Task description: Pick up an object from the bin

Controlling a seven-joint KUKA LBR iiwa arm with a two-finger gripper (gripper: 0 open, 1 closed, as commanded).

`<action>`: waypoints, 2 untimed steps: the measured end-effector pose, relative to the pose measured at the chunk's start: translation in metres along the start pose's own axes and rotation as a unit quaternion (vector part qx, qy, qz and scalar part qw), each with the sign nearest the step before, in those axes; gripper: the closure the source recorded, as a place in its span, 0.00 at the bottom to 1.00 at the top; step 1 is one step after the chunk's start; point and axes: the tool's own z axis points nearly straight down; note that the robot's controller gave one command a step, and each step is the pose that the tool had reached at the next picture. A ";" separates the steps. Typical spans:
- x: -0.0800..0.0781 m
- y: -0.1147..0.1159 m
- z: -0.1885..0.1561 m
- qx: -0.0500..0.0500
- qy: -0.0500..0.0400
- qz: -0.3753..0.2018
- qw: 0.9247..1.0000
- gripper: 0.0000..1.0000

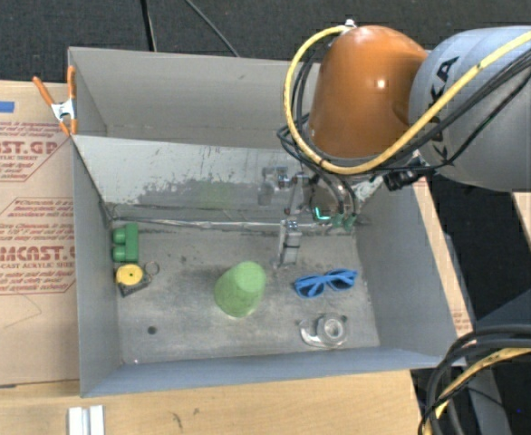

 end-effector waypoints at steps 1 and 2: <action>0.028 0.005 0.162 0.000 0.001 -0.097 0.995 0.00; 0.025 0.005 0.157 0.000 -0.003 -0.096 0.995 1.00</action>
Offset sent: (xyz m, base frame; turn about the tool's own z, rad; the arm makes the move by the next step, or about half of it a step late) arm -0.0262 0.0049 -0.1572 -0.1934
